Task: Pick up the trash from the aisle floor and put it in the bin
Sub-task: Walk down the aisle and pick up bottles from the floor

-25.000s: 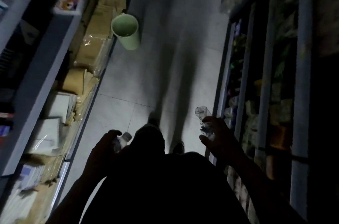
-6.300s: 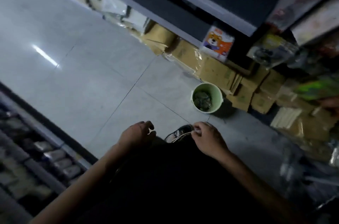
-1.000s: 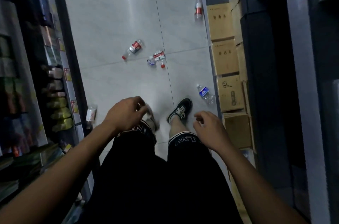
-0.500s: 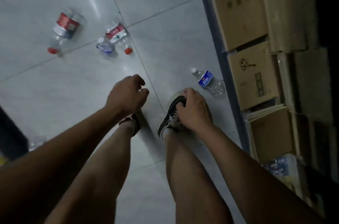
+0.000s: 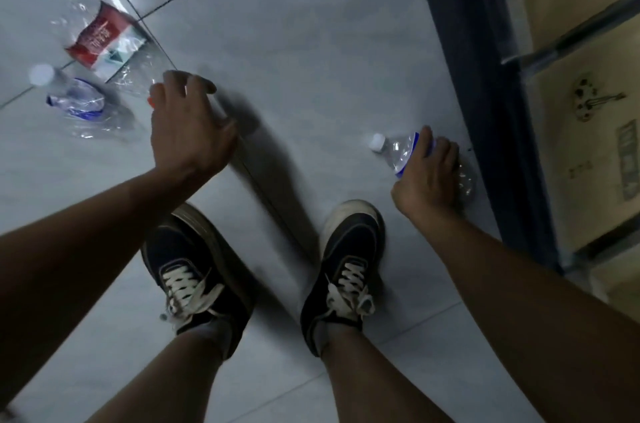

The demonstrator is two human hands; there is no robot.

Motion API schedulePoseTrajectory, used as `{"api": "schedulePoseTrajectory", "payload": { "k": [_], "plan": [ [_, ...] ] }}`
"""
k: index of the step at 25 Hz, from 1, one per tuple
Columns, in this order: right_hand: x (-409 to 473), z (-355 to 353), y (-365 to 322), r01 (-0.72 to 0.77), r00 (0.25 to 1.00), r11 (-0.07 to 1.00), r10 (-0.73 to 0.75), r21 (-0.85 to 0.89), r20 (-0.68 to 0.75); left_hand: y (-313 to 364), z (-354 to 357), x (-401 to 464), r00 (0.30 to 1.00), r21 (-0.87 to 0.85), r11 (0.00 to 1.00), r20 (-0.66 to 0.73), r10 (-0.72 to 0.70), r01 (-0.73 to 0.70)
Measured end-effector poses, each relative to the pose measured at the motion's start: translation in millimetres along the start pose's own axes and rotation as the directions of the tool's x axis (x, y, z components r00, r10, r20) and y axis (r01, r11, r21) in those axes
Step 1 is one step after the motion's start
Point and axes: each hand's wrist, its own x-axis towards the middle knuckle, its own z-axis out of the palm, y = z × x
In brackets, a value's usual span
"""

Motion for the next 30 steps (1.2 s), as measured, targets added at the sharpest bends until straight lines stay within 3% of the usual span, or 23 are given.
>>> {"api": "schedulePoseTrajectory", "payload": {
  "k": [3,7,9,14,18,22,26,30],
  "plan": [
    [-11,1,-18,0.115,0.993,0.993,-0.115,-0.007,-0.042,-10,-1,19,0.995,0.117,0.993,-0.1,-0.013,0.025],
    [-27,-4,-58,0.205,0.977,0.979,-0.205,-0.013,-0.051,-29,-1,58,0.971,0.184,0.955,-0.098,-0.217,0.232],
    [-30,-6,-75,0.247,0.968,0.969,-0.247,0.004,-0.051,-29,-2,63,0.973,0.151,0.962,-0.072,-0.219,0.227],
    [-49,-26,-94,0.29,0.957,0.952,-0.287,0.1,-0.046,-12,-17,12,0.997,0.009,0.998,0.048,0.064,-0.064],
    [-86,-71,-87,0.292,0.956,0.944,-0.294,0.157,-0.01,12,-47,-49,0.987,-0.135,0.983,0.12,-0.105,0.121],
    [-150,-145,-67,0.226,0.959,0.922,-0.267,0.315,0.095,44,-118,-129,0.961,-0.123,0.96,0.149,-0.231,0.25],
    [-231,-244,-37,0.269,0.915,0.905,-0.347,0.33,0.206,91,-224,-216,0.969,-0.158,0.963,0.151,-0.196,0.22],
    [-321,-356,-15,0.35,0.87,0.875,-0.437,0.335,0.23,137,-342,-297,0.979,-0.193,0.961,0.097,-0.181,0.196]
  ]
}}
